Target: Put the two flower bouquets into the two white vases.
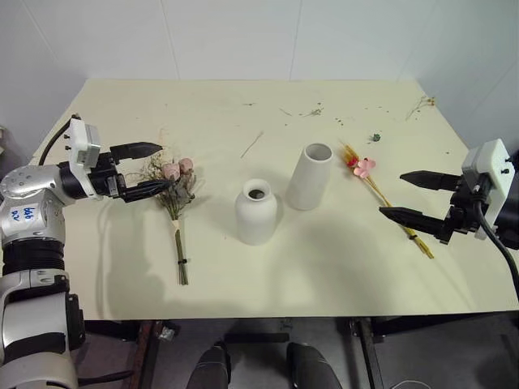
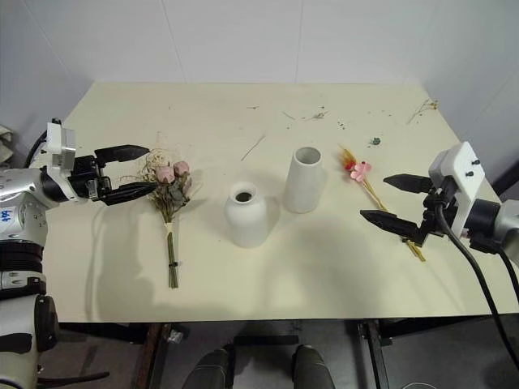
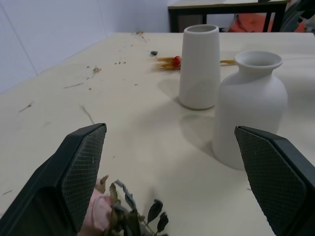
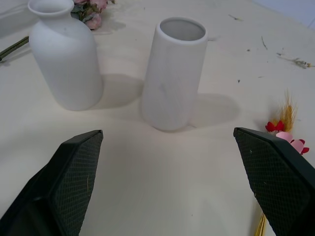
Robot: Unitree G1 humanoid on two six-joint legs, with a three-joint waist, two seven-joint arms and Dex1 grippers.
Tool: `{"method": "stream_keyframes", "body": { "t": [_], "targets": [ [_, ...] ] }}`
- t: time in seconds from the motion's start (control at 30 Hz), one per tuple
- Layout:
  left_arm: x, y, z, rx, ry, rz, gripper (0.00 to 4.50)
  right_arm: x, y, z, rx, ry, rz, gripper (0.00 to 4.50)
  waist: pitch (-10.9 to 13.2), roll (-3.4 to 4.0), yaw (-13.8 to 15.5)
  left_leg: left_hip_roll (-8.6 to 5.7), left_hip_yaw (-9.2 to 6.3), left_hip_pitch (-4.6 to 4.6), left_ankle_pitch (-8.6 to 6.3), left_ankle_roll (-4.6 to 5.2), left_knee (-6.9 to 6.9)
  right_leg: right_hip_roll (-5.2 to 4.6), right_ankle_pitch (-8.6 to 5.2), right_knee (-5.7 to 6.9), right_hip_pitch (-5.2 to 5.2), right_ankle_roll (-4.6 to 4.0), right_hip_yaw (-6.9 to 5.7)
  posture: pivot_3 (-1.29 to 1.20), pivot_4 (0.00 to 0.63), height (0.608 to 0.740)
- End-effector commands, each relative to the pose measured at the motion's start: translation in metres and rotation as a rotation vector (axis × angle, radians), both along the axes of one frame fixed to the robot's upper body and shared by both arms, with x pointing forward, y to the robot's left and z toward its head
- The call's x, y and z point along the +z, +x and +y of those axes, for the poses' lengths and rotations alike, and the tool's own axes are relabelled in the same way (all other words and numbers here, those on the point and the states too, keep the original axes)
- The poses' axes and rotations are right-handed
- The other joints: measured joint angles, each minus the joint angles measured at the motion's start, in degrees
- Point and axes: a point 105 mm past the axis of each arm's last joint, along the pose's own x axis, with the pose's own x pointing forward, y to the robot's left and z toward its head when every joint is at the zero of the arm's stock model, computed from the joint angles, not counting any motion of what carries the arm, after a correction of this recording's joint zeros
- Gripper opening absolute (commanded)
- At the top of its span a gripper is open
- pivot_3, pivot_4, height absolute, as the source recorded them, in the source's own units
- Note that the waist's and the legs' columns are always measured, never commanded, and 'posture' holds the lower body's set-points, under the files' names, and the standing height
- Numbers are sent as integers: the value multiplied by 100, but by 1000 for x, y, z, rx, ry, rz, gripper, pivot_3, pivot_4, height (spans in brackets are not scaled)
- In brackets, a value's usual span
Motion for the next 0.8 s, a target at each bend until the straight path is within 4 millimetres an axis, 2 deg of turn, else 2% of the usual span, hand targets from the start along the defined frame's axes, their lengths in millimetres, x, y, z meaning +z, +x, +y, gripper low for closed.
{"method": "stream_keyframes", "body": {
  "t": [0.03, 0.23, 0.33, 0.5, 0.63, 0.8],
  "targets": [
    [17, -1, -1, -23, -28, -56, 4459, 17, -7, 3, 0, 18, -81, 4500, 0, 0, 5, 0, 0, 1, 0, 0, 0, 0, 0, 1, 0, 0, 0, 0, 150, 740],
    [19, -5, -11, -82, -72, -64, 4459, 17, -7, 2, -33, 35, -92, 4500, 0, 0, 12, -2, 0, -1, 0, 0, 6, -2, 1, 0, 3, 1, 0, 0, 150, 740],
    [19, -7, -14, -115, -84, -58, 4459, 10, 2, -3, -85, -5, -73, 4500, 0, 0, 11, -1, 0, -1, 0, 0, 7, -2, 1, 0, 3, 1, 0, 0, 150, 740],
    [25, -16, -16, -161, -102, -59, 4459, -21, 36, -31, -325, -139, 52, 4500, 0, 0, -23, -1, 0, 0, 0, 0, 12, -1, 2, 0, 2, -2, 1, 0, 150, 740],
    [26, -23, -19, -184, -105, -60, 4459, -43, 67, -42, -451, -150, 149, 4500, 0, 0, -27, 0, 0, -1, 0, 0, 15, -1, 1, 1, -1, -12, 3, 0, 150, 740],
    [28, -33, -19, -190, -104, -58, 4459, -60, 106, -58, -611, -152, 220, 4500, 0, 1, -20, 0, 3, -3, 0, 0, 11, -1, 3, -1, -4, -10, 5, 0, 150, 740]
  ]
}}
